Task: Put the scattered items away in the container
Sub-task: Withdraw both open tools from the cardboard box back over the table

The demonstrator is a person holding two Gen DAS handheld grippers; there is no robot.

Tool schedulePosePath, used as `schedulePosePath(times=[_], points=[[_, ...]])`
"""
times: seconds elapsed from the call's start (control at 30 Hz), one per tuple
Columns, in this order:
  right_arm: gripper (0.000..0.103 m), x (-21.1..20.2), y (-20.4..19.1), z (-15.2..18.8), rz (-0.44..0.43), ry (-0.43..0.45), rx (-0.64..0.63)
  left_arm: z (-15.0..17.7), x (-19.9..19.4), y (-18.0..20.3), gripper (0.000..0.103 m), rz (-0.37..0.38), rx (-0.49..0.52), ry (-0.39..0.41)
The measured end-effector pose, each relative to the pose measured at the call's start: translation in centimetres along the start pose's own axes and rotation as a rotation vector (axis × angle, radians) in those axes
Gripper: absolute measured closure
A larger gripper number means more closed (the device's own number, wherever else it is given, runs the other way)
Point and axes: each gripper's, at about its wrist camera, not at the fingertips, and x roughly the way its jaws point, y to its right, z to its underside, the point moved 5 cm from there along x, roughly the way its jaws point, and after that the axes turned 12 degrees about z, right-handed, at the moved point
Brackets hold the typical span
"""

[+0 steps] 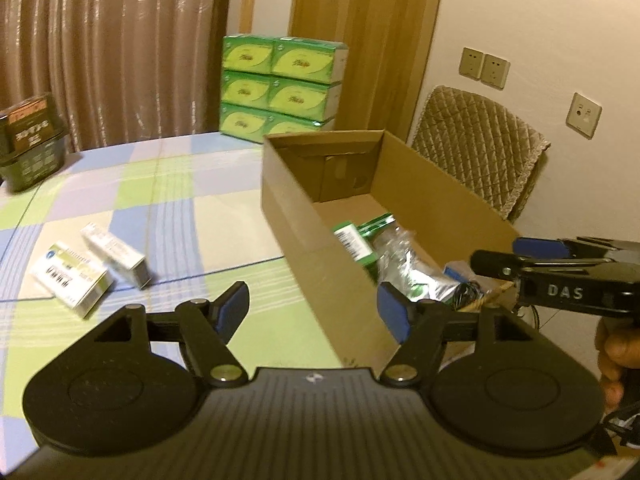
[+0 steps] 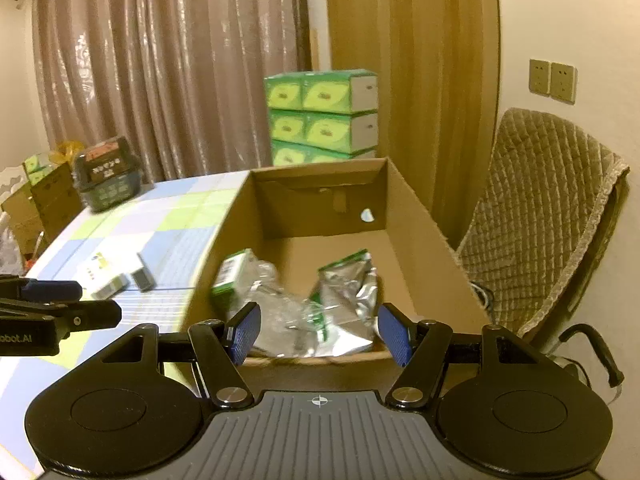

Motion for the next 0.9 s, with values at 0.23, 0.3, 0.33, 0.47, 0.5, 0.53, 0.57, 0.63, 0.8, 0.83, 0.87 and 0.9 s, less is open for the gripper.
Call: schedulePosePath(times=[0.23, 0.3, 0.33, 0.47, 0.5, 0.53, 0.57, 0.63, 0.8, 0.83, 0.87, 0.9], points=[[0.039, -2.5, -3.9, -0.7, -0.065, 0.051, -0.042, 1.6, -3.6, -2.3, 0.025, -0.058, -0.021, 0.010], [0.038, -3.0, -5.3, -0.9, -0.088, 0.061, -0.056, 2.2, -4.8, -3.4, 0.020, -0.082, -0.030, 0.011], [0.038, -3.2, -6.1, -1.0, -0.101, 0.064, -0.065, 2.4, -5.4, -3.9, 0.019, -0.095, -0.036, 0.012], [0.038, -3.9, -9.3, -1.2, -0.153, 0.078, -0.120, 3.5, -7.9, -6.3, 0.011, -0.152, -0.067, 0.014], [0.038, -3.9, -10.0, -1.2, -0.165, 0.079, -0.130, 3.7, -8.4, -6.9, 0.009, -0.168, -0.067, 0.009], [0.038, -3.9, -10.8, -1.2, -0.175, 0.076, -0.140, 4.0, -8.9, -7.5, 0.008, -0.187, -0.063, 0.000], [0.038, -3.8, -11.6, -1.2, -0.186, 0.072, -0.151, 4.3, -9.3, -8.1, 0.007, -0.206, -0.059, -0.006], [0.038, -3.5, -12.9, -1.2, -0.205, 0.065, -0.173, 4.8, -10.2, -9.4, 0.006, -0.238, -0.069, -0.014], [0.038, -2.8, -15.5, -0.4, -0.238, 0.036, -0.220, 5.9, -12.0, -12.3, 0.003, -0.289, -0.103, -0.021], [0.038, -2.6, -15.9, -0.2, -0.242, 0.028, -0.226, 6.0, -12.3, -12.7, 0.002, -0.297, -0.106, -0.022], [0.038, -2.4, -16.3, 0.1, -0.246, 0.021, -0.234, 6.2, -12.6, -13.1, 0.002, -0.304, -0.112, -0.022], [0.038, -2.3, -16.6, 0.3, -0.248, 0.016, -0.242, 6.4, -12.8, -13.5, 0.002, -0.309, -0.117, -0.024]])
